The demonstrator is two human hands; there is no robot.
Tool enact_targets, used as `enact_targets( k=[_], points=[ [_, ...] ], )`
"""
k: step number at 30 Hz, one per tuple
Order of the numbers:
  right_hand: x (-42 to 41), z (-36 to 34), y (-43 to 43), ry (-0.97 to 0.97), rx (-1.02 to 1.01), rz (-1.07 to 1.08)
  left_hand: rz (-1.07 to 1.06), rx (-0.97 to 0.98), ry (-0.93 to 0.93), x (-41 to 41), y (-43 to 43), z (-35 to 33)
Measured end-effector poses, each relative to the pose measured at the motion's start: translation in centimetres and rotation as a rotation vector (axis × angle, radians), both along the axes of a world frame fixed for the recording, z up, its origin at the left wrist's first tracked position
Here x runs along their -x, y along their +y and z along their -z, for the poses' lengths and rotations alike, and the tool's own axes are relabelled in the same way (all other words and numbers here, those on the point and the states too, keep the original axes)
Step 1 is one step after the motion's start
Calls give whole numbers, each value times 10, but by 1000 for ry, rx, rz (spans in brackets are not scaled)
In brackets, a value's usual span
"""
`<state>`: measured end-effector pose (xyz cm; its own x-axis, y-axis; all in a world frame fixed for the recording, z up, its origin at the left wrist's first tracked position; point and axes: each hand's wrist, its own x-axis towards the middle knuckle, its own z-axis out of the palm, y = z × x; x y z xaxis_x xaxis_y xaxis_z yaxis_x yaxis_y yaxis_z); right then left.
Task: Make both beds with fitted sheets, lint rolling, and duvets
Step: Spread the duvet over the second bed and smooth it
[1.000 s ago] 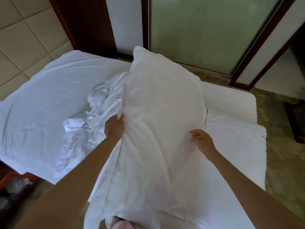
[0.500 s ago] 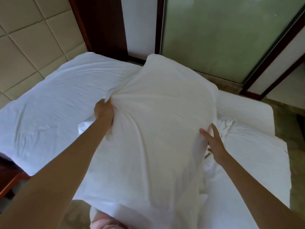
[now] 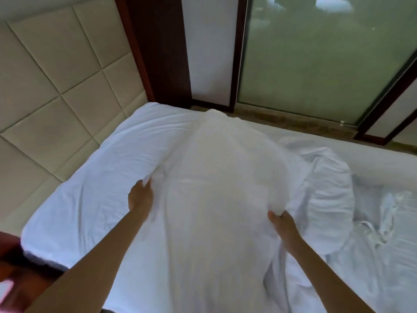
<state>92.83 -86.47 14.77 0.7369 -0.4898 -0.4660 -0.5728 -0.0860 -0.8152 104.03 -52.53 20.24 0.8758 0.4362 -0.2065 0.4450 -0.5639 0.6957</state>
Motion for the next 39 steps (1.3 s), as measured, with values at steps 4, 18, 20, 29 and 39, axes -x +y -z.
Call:
enact_targets(
  k=[4, 18, 20, 29, 39],
  points=[
    [-12, 3, 82, -3, -5, -159, -73, -44, 12, 11, 73, 2],
    [-128, -32, 247, -144, 32, -407, -255, -60, -70, -30, 256, -13],
    [-160, -32, 277, -155, 35, -411, -240, -34, -87, -68, 292, -2],
    [-362, -34, 393, -156, 52, -229, -46, -32, -263, -304, 415, -7],
    [-476, 20, 494, 424, 98, -703, 199, -129, 184, -431, 455, 92]
  ],
)
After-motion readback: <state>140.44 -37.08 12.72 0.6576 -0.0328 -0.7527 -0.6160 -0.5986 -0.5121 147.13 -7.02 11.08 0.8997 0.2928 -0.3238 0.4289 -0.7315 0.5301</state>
